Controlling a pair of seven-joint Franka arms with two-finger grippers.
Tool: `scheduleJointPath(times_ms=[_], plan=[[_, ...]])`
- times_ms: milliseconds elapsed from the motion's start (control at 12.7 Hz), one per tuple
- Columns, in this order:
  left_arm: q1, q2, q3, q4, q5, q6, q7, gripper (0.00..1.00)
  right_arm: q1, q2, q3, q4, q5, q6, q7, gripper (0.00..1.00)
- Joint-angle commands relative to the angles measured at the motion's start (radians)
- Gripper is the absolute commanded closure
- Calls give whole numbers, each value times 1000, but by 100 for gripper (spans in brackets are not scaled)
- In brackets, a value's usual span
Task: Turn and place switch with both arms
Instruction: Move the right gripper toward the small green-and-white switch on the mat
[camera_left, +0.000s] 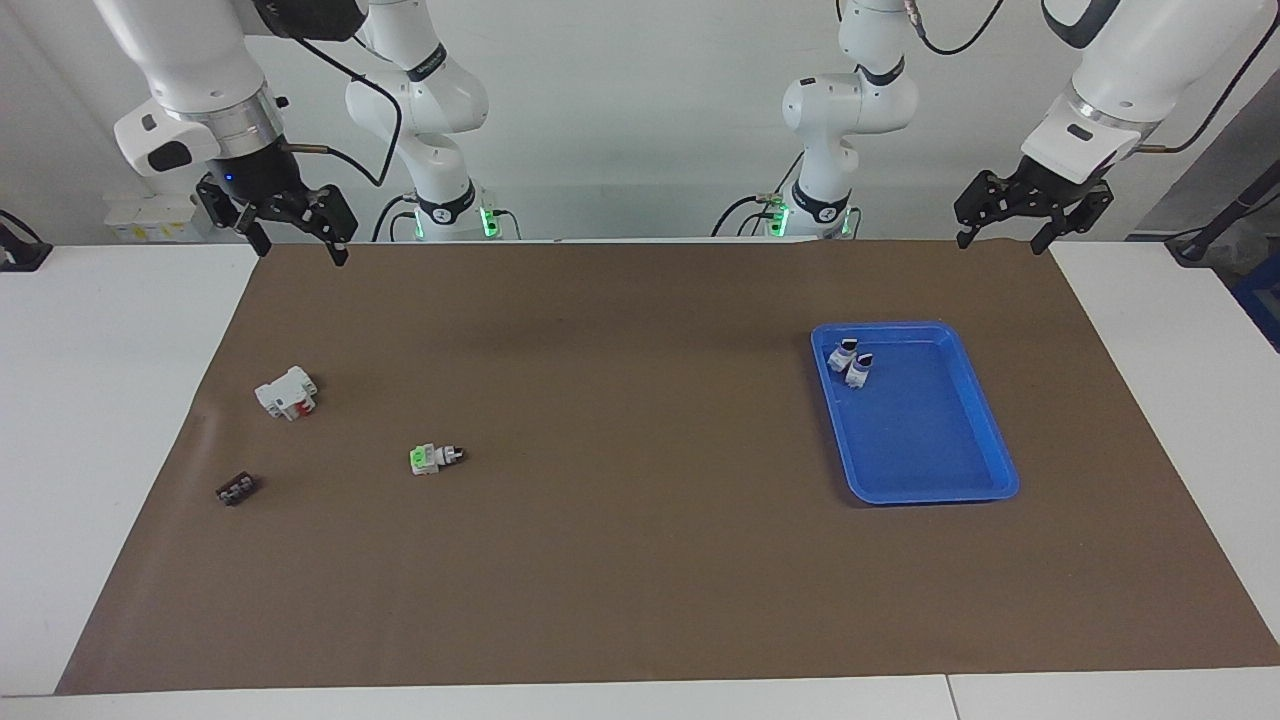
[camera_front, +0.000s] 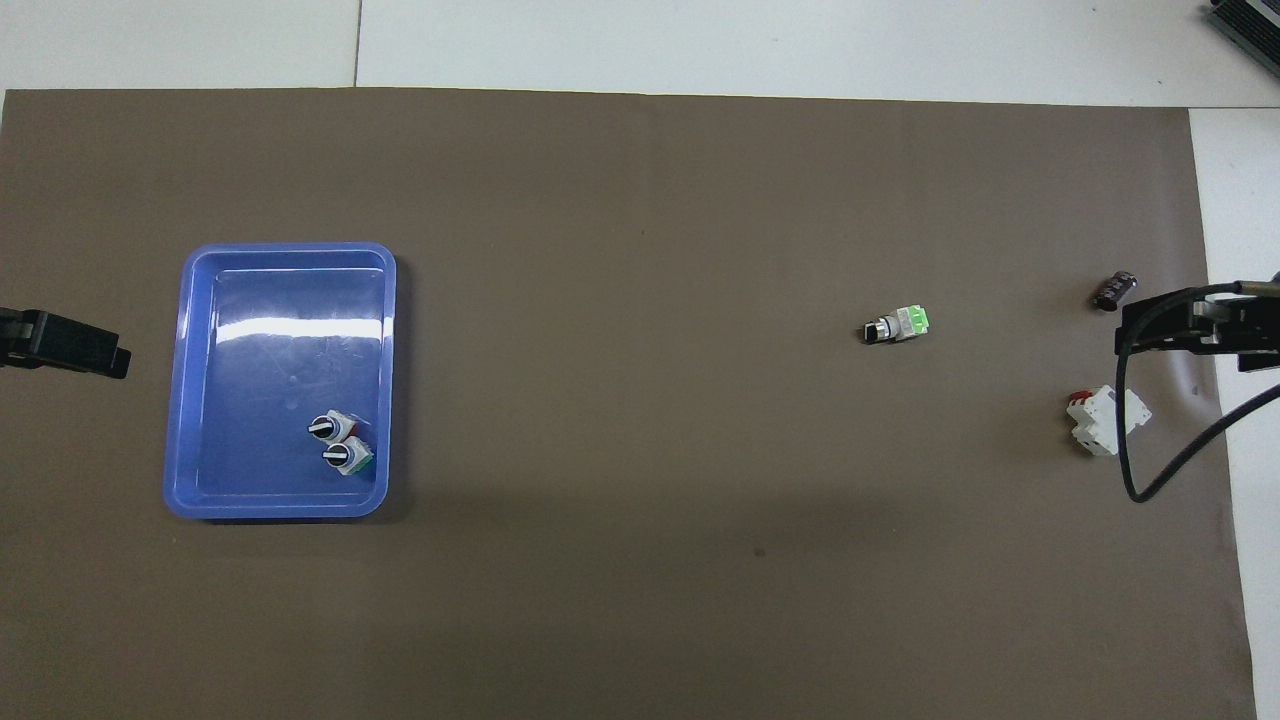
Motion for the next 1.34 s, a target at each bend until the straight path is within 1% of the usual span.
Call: scheduleJointPath(times_ms=[0, 314, 393, 550, 628, 785, 942, 1021, 1178, 1257], plan=[[4, -17, -1, -15, 7, 2, -3, 0, -2, -6, 9, 0, -23, -6, 46, 0], [4, -17, -1, -15, 7, 2, -3, 0, -14, -18, 11, -11, -8, 1, 41, 0], [4, -17, -1, -15, 7, 2, -3, 0, -2, -36, 12, -46, -21, 22, 51, 0], [4, -17, -1, -22, 7, 2, -5, 0, -11, -29, 11, -54, -4, 72, 56, 0], [4, -19, -1, -22, 7, 2, -5, 0, -3, -27, 9, -89, -9, 122, 109, 0], [4, -19, -1, -22, 7, 2, -3, 0, -2, -32, 12, -147, -24, 191, 363, 0], [4, -19, -1, -22, 5, 2, -2, 0, -2, -39, 12, -262, -24, 335, 494, 0], [4, -19, -1, -22, 5, 2, 0, 0, -2, -27, 12, -294, -24, 390, 572, 0], [4, -19, -1, -22, 7, 4, -5, 0, 34, 77, 14, -296, -30, 493, 802, 0], [4, -19, -1, -22, 7, 4, -2, 0, 40, 115, 14, -295, -34, 530, 905, 0]])
